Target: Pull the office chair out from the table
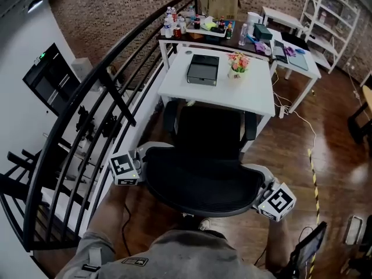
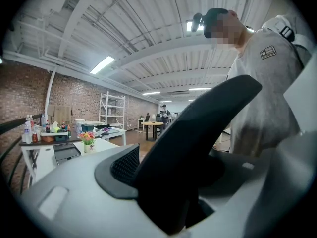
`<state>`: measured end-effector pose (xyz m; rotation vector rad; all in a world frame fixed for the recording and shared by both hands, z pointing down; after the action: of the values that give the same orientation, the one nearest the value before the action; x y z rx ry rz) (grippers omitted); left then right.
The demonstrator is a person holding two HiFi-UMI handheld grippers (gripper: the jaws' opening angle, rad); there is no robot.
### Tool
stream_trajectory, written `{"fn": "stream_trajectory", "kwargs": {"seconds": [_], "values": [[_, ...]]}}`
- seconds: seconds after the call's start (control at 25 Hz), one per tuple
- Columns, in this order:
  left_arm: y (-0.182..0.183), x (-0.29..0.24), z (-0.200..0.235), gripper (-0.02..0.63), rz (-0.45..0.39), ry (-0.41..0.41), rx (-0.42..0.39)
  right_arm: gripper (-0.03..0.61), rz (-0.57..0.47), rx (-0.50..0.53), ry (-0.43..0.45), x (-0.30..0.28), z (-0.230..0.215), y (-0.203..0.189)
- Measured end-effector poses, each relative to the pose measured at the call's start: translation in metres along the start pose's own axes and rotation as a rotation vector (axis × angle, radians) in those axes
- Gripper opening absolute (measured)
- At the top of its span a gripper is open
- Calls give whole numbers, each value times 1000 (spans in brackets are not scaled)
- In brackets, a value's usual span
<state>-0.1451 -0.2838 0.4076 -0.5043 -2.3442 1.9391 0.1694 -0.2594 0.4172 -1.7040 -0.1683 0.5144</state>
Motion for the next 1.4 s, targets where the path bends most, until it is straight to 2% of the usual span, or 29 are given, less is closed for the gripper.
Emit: {"fn": "stream_trajectory", "kwargs": {"seconds": [0.56, 1.0, 1.4], "values": [[9, 46, -88, 267, 13, 31, 5, 201, 13, -12, 26, 19, 90, -19], [12, 114, -146, 267, -25, -28, -28, 201, 5, -36, -41, 12, 197, -27], [17, 148, -202, 267, -34, -41, -27, 196, 12, -69, -49, 24, 268, -39]]}}
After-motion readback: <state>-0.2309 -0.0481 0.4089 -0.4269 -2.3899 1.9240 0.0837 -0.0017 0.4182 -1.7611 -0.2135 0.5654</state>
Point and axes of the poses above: the fingertips, and each gripper's own axes: x backward along the fingers, z to its left, y out of its top, the point moved 8 cm from there along x, backward along the fingers, and after that the axes turned 12 degrees about -x, right-handed, at the moved point
